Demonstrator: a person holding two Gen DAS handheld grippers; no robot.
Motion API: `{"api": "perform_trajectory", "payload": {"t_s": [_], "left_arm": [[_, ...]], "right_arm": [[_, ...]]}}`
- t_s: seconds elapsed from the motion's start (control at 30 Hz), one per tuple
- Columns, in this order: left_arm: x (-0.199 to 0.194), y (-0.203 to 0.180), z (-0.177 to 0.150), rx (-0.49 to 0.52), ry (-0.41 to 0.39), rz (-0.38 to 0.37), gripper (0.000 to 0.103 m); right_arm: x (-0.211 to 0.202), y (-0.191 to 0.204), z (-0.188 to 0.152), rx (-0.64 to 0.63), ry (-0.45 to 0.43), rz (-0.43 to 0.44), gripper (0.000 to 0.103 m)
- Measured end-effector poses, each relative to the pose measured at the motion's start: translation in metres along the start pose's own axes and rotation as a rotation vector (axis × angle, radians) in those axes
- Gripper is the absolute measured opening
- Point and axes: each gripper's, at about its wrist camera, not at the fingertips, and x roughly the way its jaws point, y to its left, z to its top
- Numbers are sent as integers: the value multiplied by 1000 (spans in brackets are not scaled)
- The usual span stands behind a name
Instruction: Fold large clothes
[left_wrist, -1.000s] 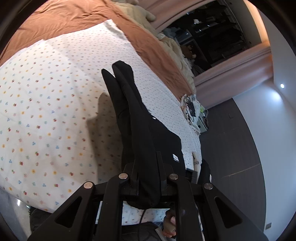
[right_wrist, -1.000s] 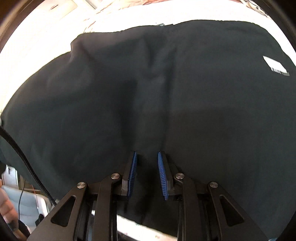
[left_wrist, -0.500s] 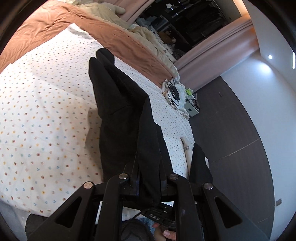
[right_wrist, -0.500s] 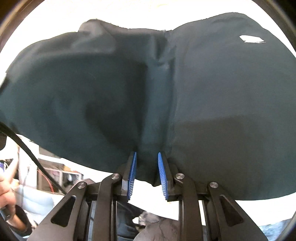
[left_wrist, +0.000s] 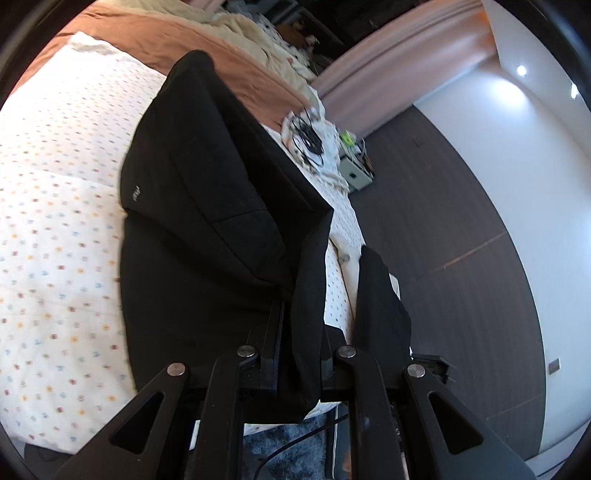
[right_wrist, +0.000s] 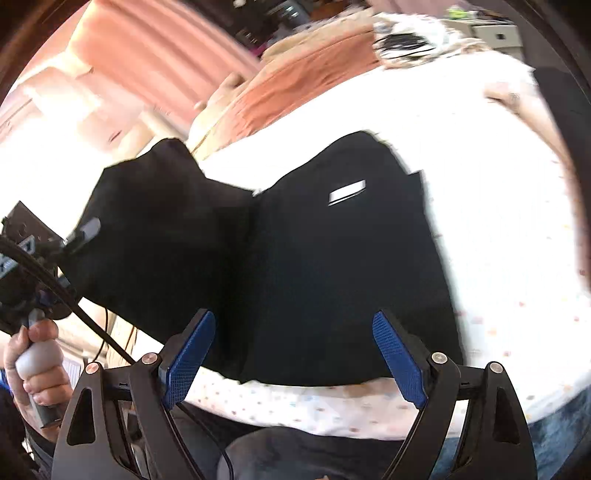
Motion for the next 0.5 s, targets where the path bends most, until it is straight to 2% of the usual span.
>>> {"api": "perform_trajectory", "payload": {"t_s": [0.07,0.1,0.13,0.2,0.3,0.37,0.5], "left_arm": [[15,-5,-1,9,24,-8,14],[24,-7,-2,11,38,-13,14],[32,-8,-3,12,51,-18,14],[52,-11,-7,13,84,-27,14],[82,-13,-14,7,129,-38,14],[101,-12,-19,-4,161,-45,14],[138,-7,-37,-59,245,-55,14]], "right_arm": [[-22,-15,6,38,-23,0,87],[-23,-23,-8,60,-35,-11,87],[-12,-12,-23,72,-38,-24,87],[-20,-15,-41,102,-43,-45,87],[-51,-36,-50,146,-54,-71,87],[-78,-65,-33,173,-62,-90,87],[-89,-75,-72,213,-78,-130,87]]}}
